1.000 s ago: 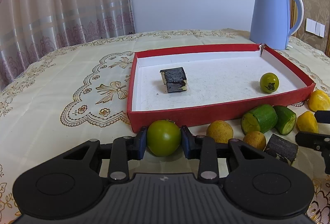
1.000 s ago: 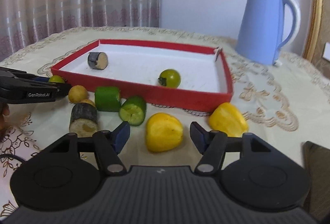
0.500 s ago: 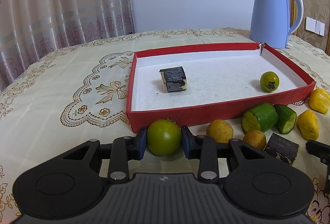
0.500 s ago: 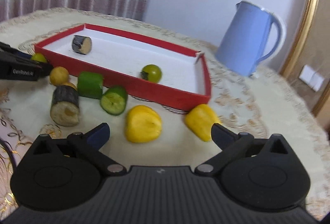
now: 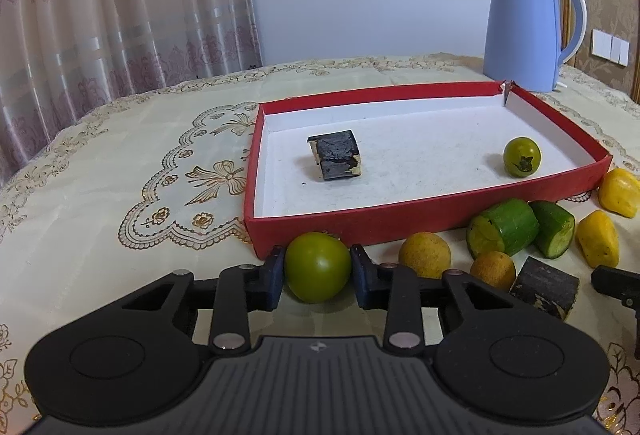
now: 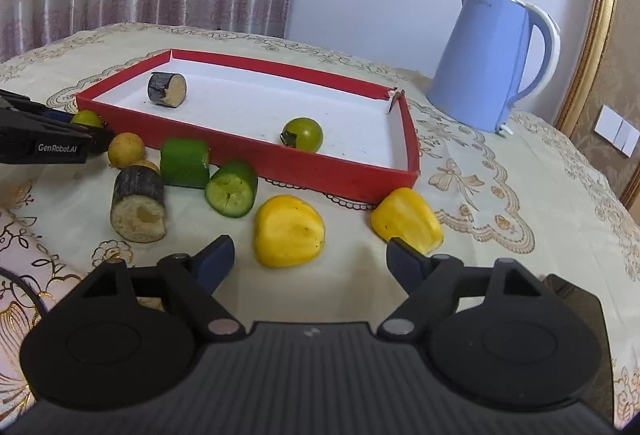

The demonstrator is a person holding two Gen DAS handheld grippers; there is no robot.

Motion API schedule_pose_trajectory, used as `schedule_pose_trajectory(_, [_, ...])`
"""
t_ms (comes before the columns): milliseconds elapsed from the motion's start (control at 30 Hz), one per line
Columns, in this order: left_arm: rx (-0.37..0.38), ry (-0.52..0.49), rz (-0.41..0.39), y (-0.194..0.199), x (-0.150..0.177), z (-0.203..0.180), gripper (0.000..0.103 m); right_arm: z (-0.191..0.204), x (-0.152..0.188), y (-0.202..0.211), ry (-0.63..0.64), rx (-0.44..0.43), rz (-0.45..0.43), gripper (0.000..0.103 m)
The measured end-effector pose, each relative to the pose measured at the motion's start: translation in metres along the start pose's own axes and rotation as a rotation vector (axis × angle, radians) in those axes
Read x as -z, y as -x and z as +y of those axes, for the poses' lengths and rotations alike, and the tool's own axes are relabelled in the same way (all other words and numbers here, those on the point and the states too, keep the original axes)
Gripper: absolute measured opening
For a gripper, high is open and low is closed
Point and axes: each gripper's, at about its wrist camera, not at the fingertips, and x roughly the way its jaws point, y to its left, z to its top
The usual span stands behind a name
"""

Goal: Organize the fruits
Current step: 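Grasp a yellow pepper piece with the right gripper while the left holds the lime, then lower the lime into the tray and open the left gripper while the right lifts the pepper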

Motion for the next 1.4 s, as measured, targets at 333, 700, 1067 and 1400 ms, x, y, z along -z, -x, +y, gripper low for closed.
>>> schedule_pose_trajectory(333, [-0.037,0.015,-0.022,0.014,0.001,0.008,0.033,-0.011,-0.005,-0.010,-0.040,-0.097,0.026,0.068])
schedule_pose_trajectory(700, [-0.057,-0.008,-0.037,0.021,-0.001,0.005,0.033,-0.023,-0.009,-0.018,-0.105,-0.181,0.030,0.038])
schedule_pose_trajectory(1067, [-0.066,-0.006,-0.061,0.030,-0.009,0.009,0.033,-0.029,0.000,-0.008,-0.181,-0.139,-0.043,0.037])
schedule_pose_trajectory(1400, [-0.093,-0.068,-0.124,0.025,-0.047,-0.008,0.033,-0.036,0.005,0.007,-0.228,-0.101,-0.136,0.037])
